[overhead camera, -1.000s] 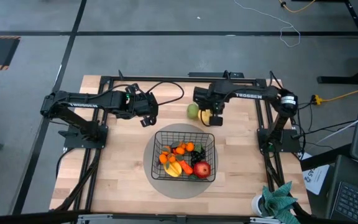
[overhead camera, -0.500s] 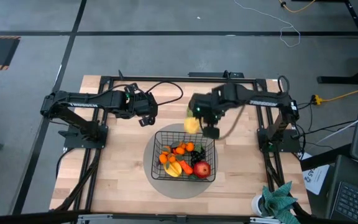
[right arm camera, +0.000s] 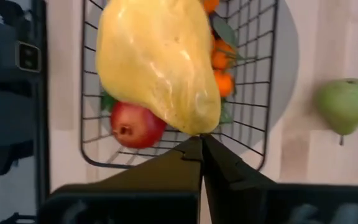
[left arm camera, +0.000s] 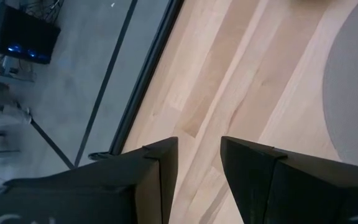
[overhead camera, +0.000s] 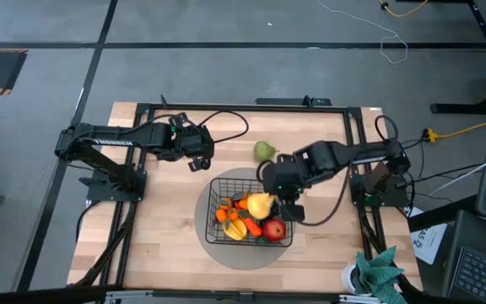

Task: Build produce basket
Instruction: Put the yellow pear into the wire basket

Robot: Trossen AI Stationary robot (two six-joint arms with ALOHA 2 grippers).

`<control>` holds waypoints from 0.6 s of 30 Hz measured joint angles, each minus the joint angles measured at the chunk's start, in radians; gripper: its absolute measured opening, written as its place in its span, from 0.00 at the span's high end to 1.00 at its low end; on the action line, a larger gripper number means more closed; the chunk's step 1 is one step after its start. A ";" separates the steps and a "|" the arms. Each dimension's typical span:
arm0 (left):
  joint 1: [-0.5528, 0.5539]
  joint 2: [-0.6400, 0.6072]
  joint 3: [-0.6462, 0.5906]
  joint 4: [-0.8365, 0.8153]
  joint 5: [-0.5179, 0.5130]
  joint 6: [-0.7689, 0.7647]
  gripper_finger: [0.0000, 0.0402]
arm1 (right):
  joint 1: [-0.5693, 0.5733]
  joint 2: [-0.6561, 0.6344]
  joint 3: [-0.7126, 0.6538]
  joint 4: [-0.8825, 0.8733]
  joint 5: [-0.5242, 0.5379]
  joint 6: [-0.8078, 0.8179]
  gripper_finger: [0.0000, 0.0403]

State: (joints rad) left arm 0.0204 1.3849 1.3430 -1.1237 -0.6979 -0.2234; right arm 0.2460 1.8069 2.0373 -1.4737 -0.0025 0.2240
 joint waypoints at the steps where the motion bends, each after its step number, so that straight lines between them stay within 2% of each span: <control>1: 0.000 0.000 0.000 0.002 0.000 0.011 0.73 | 0.008 0.000 0.000 0.008 0.000 0.009 1.00; 14: -0.003 0.000 0.000 0.037 0.005 0.021 0.73 | 0.060 0.000 0.000 0.065 0.002 0.138 1.00; 16: -0.003 0.000 0.000 0.023 0.036 -0.047 0.73 | 0.061 0.000 0.000 0.065 0.002 0.142 1.00; 18: -0.004 0.000 0.000 0.015 0.095 -0.189 0.73 | 0.061 0.000 0.000 0.064 0.001 0.147 1.00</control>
State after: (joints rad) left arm 0.0161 1.3849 1.3430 -1.1089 -0.6030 -0.4123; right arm 0.3069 1.8069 2.0373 -1.4094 -0.0017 0.3705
